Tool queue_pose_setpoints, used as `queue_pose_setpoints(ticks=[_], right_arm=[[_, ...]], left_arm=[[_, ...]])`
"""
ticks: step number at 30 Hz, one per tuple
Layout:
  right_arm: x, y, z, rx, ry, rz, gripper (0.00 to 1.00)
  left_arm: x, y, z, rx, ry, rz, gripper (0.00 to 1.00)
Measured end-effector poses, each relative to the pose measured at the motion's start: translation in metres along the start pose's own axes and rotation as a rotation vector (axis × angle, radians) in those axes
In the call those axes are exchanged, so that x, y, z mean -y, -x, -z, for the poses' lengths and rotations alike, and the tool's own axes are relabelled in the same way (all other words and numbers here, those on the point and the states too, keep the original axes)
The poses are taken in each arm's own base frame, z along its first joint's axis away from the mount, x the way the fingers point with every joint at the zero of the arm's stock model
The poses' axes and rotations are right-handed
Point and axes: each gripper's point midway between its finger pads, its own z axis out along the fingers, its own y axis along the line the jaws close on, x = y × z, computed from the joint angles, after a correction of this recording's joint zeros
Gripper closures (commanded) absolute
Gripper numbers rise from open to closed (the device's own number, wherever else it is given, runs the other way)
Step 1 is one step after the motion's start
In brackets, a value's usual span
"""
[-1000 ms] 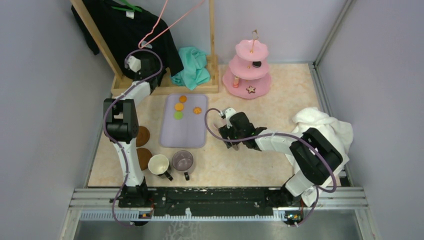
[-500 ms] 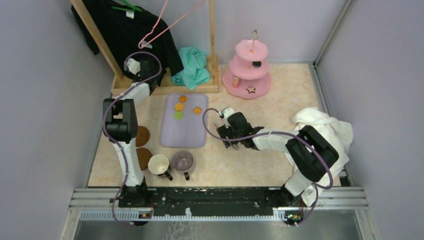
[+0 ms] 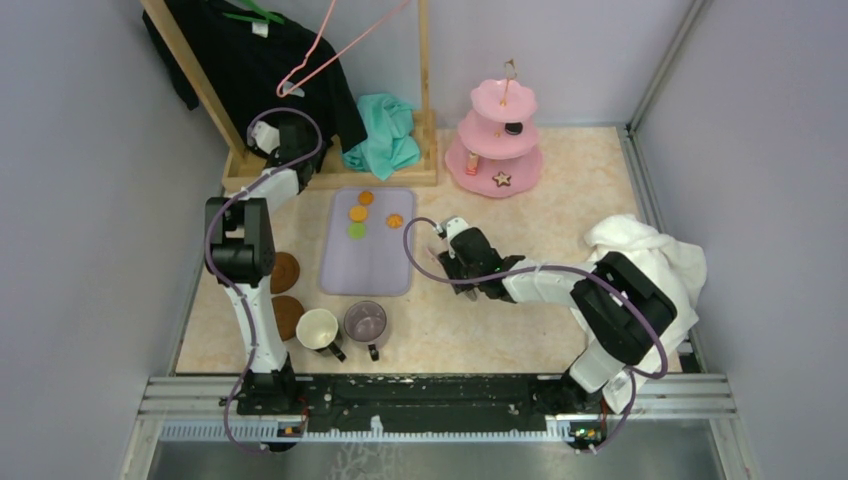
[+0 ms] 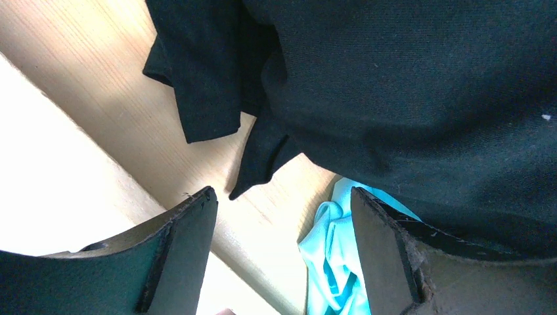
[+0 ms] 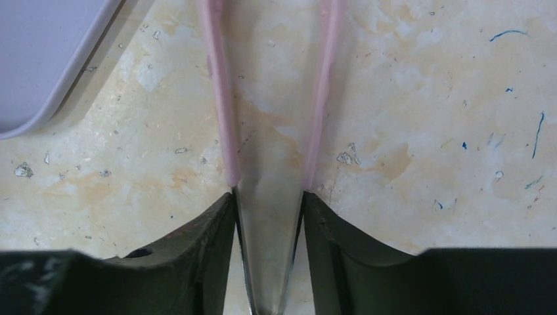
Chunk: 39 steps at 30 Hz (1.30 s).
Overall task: Serve the afternoon tea
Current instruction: Pick up the clamp from the center of the board.
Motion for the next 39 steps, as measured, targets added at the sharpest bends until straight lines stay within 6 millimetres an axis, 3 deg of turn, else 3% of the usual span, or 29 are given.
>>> queue_pose_setpoints(ticks=[3,17,21,31,39], right_arm=[[-0.001,0.000,0.000,-0.001,-0.001,-0.007,0.73],[-0.005,0.002,0.011,-0.093,0.016,0.009,0.82],[-0.007,0.024,0.016,-0.074,0.026,0.025,0.88],[-0.021,0.089,0.024,0.005,0.089,0.081,0.85],[-0.046,0.125,-0.014,-0.020,0.175,0.131,0.80]], left_arm=[[0.000,0.001,0.000,0.002,-0.002,0.002,0.20],[-0.003,0.005,-0.002,0.004,0.002,0.017,0.20],[-0.004,0.007,-0.003,0.005,0.004,0.028,0.20],[-0.005,0.009,-0.004,0.004,0.006,0.053,0.20],[-0.011,0.013,-0.005,0.000,0.028,0.055,0.20]])
